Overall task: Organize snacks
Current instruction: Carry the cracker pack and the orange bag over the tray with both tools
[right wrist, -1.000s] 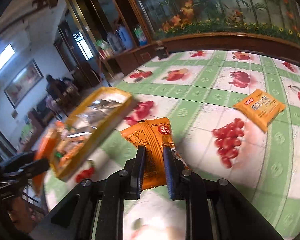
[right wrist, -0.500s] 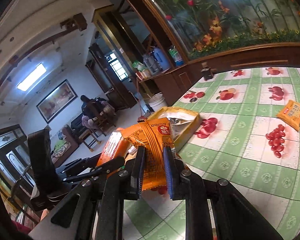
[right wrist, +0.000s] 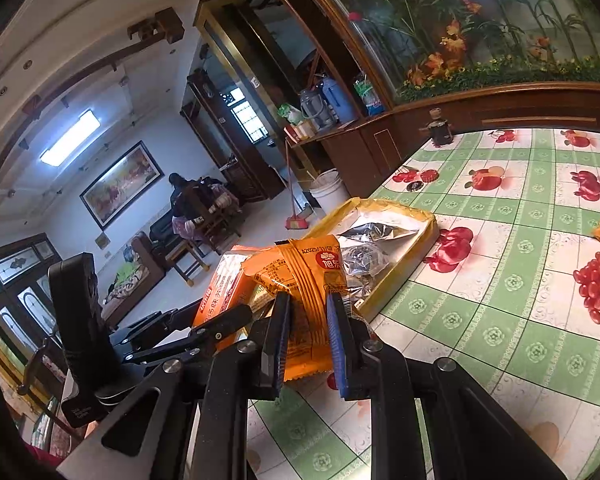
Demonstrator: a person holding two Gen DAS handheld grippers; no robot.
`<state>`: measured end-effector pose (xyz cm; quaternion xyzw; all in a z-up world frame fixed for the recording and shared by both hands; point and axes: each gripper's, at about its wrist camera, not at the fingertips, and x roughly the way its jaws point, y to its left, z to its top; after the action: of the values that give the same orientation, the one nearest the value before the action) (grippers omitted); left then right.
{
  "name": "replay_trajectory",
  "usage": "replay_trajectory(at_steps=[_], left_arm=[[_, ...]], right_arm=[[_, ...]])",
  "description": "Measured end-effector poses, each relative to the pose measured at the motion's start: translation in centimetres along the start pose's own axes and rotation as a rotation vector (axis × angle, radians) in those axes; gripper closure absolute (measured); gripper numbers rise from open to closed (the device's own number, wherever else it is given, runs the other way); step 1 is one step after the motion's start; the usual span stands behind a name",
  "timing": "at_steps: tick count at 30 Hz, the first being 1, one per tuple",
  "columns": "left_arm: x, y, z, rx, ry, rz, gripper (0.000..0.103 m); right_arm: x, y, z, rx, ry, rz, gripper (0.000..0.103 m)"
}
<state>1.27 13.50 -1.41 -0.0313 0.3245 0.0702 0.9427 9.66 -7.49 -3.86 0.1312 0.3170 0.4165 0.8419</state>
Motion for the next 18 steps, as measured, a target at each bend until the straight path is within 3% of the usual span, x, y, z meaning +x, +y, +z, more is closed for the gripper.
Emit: replay_trajectory(at_steps=[18], left_arm=[[2.3, 3.0, 0.2, -0.055, 0.030, 0.038, 0.051]], right_arm=[[4.5, 0.5, 1.4, -0.011, 0.055, 0.015, 0.085]])
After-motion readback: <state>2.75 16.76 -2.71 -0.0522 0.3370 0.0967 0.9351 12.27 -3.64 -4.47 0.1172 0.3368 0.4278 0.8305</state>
